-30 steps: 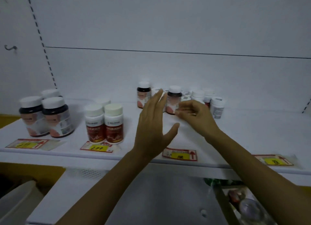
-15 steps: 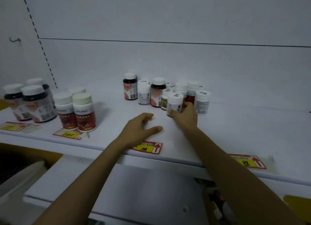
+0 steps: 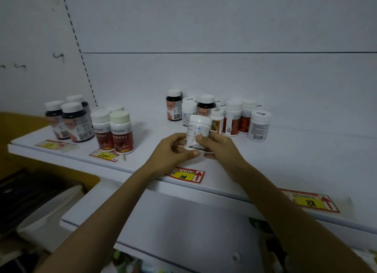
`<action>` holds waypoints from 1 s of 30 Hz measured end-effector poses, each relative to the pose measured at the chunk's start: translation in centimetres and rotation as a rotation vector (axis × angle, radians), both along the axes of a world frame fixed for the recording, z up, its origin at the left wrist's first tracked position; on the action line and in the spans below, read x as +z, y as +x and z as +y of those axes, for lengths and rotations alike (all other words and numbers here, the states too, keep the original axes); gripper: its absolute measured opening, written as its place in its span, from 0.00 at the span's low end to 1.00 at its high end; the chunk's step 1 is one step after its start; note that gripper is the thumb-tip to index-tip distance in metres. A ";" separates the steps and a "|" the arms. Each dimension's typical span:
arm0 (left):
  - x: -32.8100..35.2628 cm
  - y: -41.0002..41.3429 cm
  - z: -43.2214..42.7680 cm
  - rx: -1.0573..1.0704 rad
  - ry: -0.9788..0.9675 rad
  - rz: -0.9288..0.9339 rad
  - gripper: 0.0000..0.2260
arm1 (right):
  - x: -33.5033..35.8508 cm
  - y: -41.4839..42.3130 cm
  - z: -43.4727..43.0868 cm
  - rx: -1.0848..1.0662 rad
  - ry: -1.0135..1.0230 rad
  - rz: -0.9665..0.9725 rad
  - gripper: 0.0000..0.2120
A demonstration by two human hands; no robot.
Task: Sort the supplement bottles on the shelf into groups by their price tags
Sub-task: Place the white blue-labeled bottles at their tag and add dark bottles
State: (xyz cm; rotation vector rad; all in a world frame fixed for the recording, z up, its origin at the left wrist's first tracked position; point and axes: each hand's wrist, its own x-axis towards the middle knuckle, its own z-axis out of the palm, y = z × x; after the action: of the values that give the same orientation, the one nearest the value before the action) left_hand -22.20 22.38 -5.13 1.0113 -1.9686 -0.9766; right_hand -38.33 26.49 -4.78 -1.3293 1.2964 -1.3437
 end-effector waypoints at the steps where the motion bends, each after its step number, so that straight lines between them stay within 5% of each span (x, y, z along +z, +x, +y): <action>1: -0.1 0.3 0.2 -0.007 0.009 0.008 0.20 | -0.3 0.1 0.2 0.015 0.004 0.008 0.10; 8: -0.2 0.6 0.4 -0.040 0.050 0.055 0.16 | -0.9 0.5 0.7 0.033 -0.062 0.090 0.18; 18: -0.2 1.0 0.1 -0.035 0.079 0.059 0.18 | -1.0 0.7 0.6 -0.016 -0.059 0.199 0.15; 30: -0.3 4.1 -2.8 -0.182 0.038 -0.181 0.28 | -1.0 1.2 0.6 0.035 -0.068 0.448 0.17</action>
State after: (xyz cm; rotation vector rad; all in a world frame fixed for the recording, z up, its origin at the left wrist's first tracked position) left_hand -18.12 19.58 -5.46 0.9840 -2.2307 -1.0549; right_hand -37.11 27.04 -5.76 -1.7609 1.5197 -1.1085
